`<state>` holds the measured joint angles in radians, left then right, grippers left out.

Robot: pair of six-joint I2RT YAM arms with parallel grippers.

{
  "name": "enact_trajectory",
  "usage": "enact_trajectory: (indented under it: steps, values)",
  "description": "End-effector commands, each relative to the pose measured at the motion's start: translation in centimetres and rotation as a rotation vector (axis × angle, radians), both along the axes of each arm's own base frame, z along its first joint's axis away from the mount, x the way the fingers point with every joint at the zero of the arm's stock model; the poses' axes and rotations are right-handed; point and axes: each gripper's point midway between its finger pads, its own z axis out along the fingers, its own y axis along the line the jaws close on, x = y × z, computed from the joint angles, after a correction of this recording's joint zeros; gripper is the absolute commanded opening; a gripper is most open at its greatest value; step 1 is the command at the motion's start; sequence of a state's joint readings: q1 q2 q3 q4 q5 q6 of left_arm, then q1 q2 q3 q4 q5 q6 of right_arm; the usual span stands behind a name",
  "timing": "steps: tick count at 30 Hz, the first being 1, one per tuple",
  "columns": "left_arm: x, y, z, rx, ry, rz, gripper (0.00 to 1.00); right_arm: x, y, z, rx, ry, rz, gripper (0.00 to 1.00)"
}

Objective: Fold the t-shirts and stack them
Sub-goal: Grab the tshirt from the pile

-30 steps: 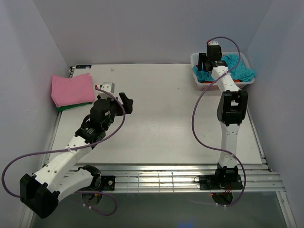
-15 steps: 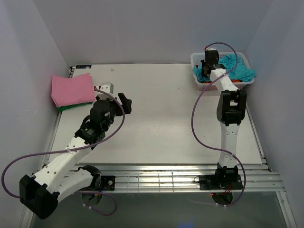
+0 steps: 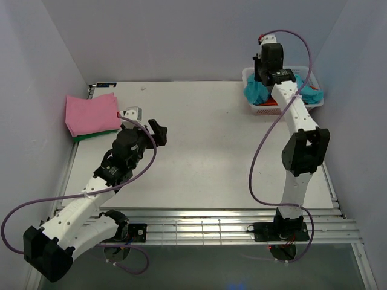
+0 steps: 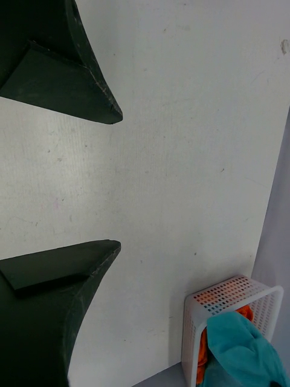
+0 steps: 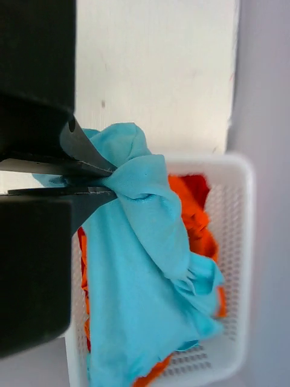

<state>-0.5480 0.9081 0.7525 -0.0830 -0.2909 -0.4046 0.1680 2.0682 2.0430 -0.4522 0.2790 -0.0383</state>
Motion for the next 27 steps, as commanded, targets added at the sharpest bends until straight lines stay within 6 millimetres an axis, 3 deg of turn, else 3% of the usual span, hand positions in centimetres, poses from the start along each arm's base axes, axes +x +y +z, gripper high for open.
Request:
enact_trajectory:
  steps: [1,2,4,5,7,8,10,11,13,15,19,20,21,23,24,26,27]
  values:
    - [-0.5,-0.2,-1.1,-0.026,0.027,-0.013,0.88,-5.4,7.1,12.1,0.052,-0.203,0.171,0.08]
    - [-0.7,-0.2,-1.0,-0.034,0.027,-0.017,0.88,-6.9,10.0,12.7,0.065,-0.201,0.230,0.08]
    - [-1.0,-0.2,-1.5,-0.051,0.044,-0.018,0.88,-9.2,13.2,14.5,0.098,-0.210,0.310,0.08]
    - [-1.3,-0.2,-1.4,-0.062,0.041,-0.018,0.88,-11.1,16.3,14.6,0.127,-0.189,0.385,0.08]
    - [-1.7,-0.2,-1.7,-0.079,0.053,-0.024,0.88,-13.8,19.9,16.4,0.183,-0.205,0.509,0.08]
    - [-1.9,-0.2,-1.5,-0.087,0.050,-0.027,0.88,-15.8,22.8,17.1,0.224,-0.204,0.576,0.08]
    - [-2.3,0.0,-1.7,-0.098,0.059,-0.022,0.88,-17.9,24.9,19.0,0.229,-0.232,0.624,0.08]
    - [-2.4,0.2,-1.8,-0.097,0.062,-0.017,0.88,-20.0,26.5,21.4,0.241,-0.274,0.661,0.08]
    - [-2.9,0.8,-1.6,-0.103,0.060,0.001,0.88,-21.3,26.5,23.6,0.234,-0.326,0.640,0.08]
    - [-3.3,1.6,-1.3,-0.105,0.050,0.026,0.88,-22.1,24.8,25.4,0.250,-0.369,0.595,0.08]
    - [-3.8,2.8,-0.1,-0.125,0.018,0.073,0.88,-23.4,20.4,25.6,0.225,-0.393,0.464,0.08]
    - [-3.9,3.0,0.1,-0.130,0.010,0.080,0.88,-24.7,18.9,27.1,0.248,-0.430,0.452,0.08]
    - [-3.9,3.2,0.4,-0.135,0.002,0.088,0.88,-24.7,18.6,25.7,0.234,-0.407,0.437,0.08]
    - [-4.0,3.6,1.1,-0.152,-0.016,0.109,0.88,-25.5,15.9,26.1,0.238,-0.430,0.346,0.08]
    - [-4.0,3.7,1.3,-0.157,-0.020,0.115,0.88,-25.0,14.7,23.8,0.187,-0.392,0.273,0.08]
    - [-4.0,3.8,1.4,-0.168,-0.017,0.120,0.88,-25.5,12.5,21.4,0.135,-0.353,0.184,0.08]
    - [-4.1,3.7,1.4,-0.169,-0.015,0.116,0.88,-25.0,11.0,17.3,0.038,-0.289,0.095,0.08]
